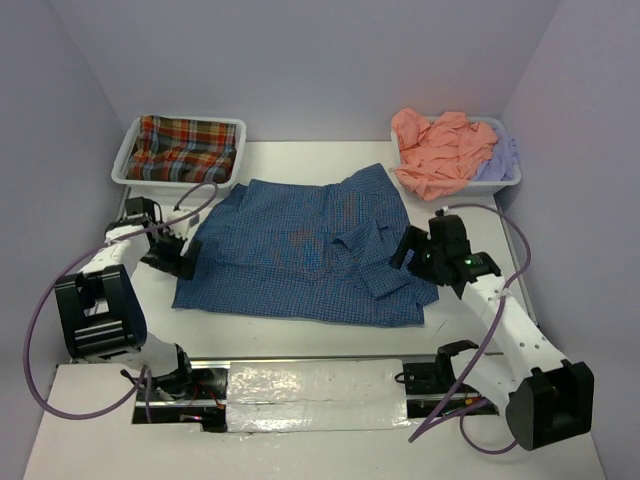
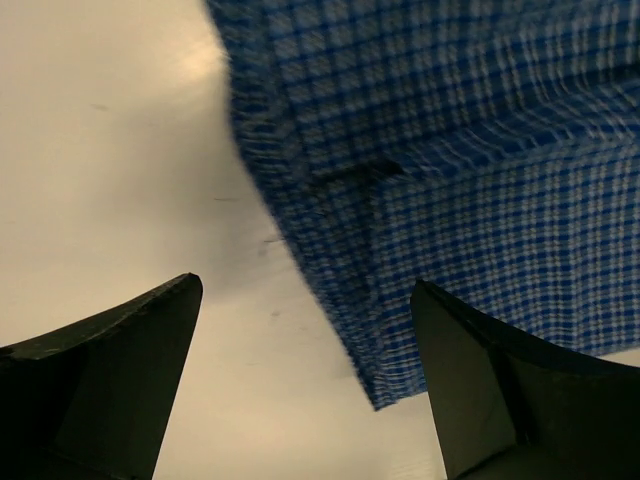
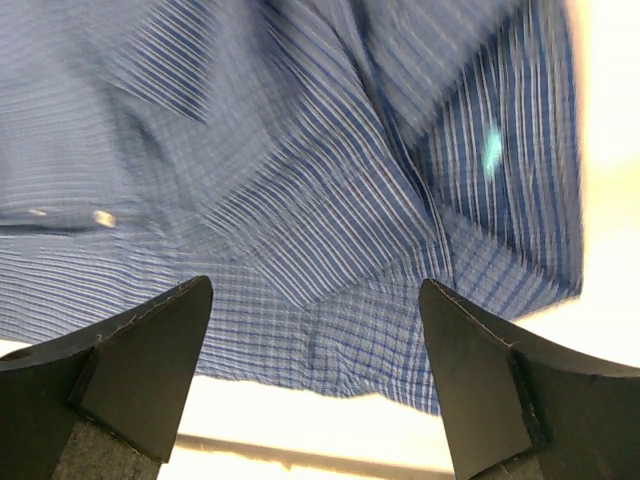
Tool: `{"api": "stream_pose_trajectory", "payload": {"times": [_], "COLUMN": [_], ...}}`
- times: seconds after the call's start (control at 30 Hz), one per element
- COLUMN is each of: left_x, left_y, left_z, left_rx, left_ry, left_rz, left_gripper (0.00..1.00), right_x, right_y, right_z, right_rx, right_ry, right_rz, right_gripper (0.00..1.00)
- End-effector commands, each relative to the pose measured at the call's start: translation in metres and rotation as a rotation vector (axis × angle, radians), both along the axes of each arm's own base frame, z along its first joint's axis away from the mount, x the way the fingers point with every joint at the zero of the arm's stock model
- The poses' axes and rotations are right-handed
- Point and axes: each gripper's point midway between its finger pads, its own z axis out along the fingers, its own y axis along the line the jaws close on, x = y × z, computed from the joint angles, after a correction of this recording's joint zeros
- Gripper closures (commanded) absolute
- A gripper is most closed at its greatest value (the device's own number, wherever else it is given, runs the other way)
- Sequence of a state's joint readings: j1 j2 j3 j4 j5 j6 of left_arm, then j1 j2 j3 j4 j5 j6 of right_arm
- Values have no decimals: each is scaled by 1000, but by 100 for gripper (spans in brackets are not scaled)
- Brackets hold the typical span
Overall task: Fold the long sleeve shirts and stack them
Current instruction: Fold the shirt
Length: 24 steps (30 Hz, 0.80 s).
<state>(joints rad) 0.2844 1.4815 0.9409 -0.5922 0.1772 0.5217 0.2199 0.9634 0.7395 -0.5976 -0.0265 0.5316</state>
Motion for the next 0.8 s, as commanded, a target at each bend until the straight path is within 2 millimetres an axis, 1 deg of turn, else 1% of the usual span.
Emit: {"api": "stream_pose_trajectory", "payload": {"times": [0.0, 0.03, 0.07, 0.13, 0.17, 0.2, 0.27, 0.3, 0.33, 0.4, 0.43, 0.47, 0.5, 0.53, 0.57, 0.6, 0.63, 0.67, 0.7, 0.77], "left_x": [-26, -26, -27, -28, -29, -30, -34, -35, -36, -39, -39, -42, -43, -45, -49, -51, -51, -58, -63, -70], "left_y": [-26, -28, -28, -31, -31, -32, -33, -34, -36, -39, -40, -41, -41, -39, -39, -35, -32, -30, -24, -17], "left_z": [-21, -23, -26, -32, -37, -40, -45, -46, -47, -48, -48, -49, -49, -50, -51, -52, -50, -51, -51, -46], "left_rx": [-119, -126, -133, -147, -153, -154, -162, -166, -177, -189, -191, -191, -191, -181, -174, -167, -150, -144, -141, -125], "left_ry": [107, 107, 114, 122, 137, 144, 159, 160, 160, 163, 158, 164, 164, 167, 173, 172, 158, 168, 173, 159], "left_rz": [-62, -63, -59, -59, -60, -62, -68, -72, -78, -89, -94, -98, -101, -104, -105, -101, -104, -101, -80, -80], "left_gripper": [1, 1, 1, 2, 3, 5, 15, 21, 34, 48, 56, 63, 71, 93, 100, 100, 100, 100, 100, 100], "right_x": [-28, -33, -42, -51, -59, -62, -65, -66, -67, -67, -68, -66, -64, -60, -58, -56, -53, -54, -53, -54], "right_y": [2, 2, -1, -8, -10, -11, -10, -10, -11, -15, -12, -12, -11, -11, -11, -11, -10, -11, -11, -10], "right_z": [-39, -47, -61, -75, -84, -87, -92, -94, -95, -103, -106, -108, -109, -107, -108, -107, -105, -106, -105, -104], "right_rx": [53, 54, 45, 15, 9, 10, 27, 29, 28, 11, 21, 16, 14, 11, 3, 4, 2, -4, -6, -1], "right_ry": [175, 201, 246, 286, 313, 321, 316, 318, 319, 322, 329, 331, 334, 328, 334, 330, 323, 331, 325, 319], "right_rz": [-92, -98, -112, -140, -151, -156, -167, -171, -180, -197, -187, -181, -178, -173, -168, -165, -160, -166, -166, -157], "right_gripper": [10, 11, 11, 12, 11, 12, 12, 12, 13, 16, 21, 27, 39, 45, 55, 78, 87, 93, 99, 99]}}
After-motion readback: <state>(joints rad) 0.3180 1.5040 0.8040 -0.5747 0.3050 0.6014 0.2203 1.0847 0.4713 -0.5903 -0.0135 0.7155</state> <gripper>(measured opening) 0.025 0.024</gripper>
